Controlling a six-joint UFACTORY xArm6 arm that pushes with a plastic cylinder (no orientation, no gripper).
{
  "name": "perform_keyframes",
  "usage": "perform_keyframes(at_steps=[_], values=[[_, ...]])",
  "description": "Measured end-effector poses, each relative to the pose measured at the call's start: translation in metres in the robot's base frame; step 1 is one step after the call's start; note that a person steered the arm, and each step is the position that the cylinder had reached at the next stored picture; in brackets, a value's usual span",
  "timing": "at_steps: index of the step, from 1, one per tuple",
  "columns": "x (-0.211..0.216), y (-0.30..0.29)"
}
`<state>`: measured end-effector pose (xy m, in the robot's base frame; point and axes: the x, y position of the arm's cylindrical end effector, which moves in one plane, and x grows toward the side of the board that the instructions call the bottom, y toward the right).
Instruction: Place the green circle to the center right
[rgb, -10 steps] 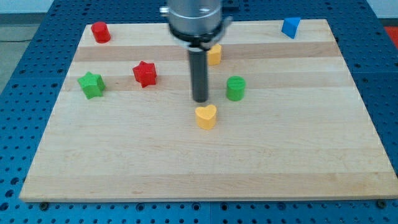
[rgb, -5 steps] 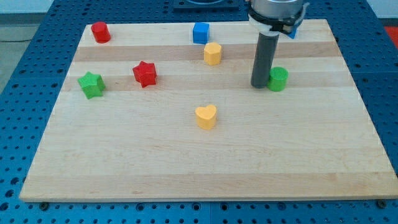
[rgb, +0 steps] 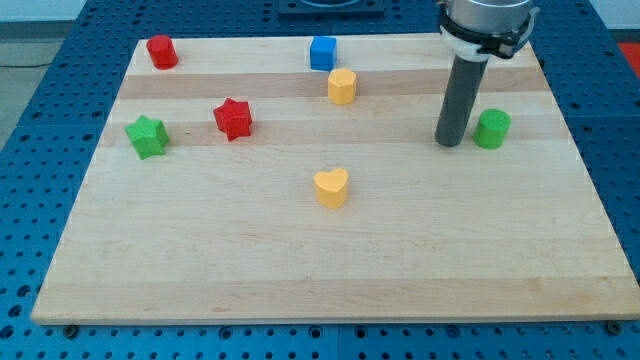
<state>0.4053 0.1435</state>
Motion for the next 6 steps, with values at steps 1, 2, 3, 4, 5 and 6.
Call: perform_keyframes(at_steps=[1, 2, 3, 4, 5, 6], values=[[0.0, 0.013], [0.0, 0.024], [-0.001, 0.025], [-0.002, 0.029], [-0.003, 0.039], [-0.003, 0.039]])
